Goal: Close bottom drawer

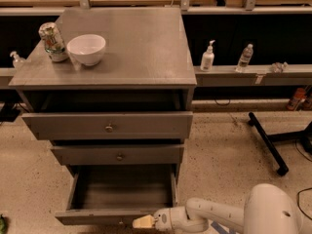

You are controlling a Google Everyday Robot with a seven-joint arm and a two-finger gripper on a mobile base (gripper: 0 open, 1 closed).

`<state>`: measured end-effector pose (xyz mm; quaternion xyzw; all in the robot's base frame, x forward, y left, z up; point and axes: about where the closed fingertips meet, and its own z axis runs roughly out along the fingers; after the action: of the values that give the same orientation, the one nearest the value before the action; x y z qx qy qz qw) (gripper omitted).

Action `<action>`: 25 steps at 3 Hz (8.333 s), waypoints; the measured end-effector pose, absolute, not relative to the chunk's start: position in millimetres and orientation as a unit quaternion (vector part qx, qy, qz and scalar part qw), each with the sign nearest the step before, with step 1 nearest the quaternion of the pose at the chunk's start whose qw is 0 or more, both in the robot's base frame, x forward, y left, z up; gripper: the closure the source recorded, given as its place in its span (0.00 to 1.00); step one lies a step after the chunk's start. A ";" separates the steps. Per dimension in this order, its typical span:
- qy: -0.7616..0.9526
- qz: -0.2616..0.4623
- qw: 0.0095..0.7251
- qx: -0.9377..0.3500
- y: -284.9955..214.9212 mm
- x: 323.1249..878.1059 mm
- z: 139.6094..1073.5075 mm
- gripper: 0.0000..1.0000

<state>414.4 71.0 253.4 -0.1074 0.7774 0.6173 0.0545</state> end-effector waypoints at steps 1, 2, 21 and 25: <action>0.777 0.620 0.071 -0.084 72.2 414.3 242.2 1.00; 0.773 0.624 0.107 -0.051 73.3 412.7 226.7 1.00; 0.807 0.566 0.146 0.090 111.3 573.7 163.8 1.00; 0.811 0.551 0.156 0.120 105.9 608.5 165.1 1.00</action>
Offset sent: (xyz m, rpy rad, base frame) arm -0.0018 -0.0037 -0.0465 0.0579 -0.0365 -0.2829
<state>608.5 105.9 165.1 0.1198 0.8112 0.5507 0.1558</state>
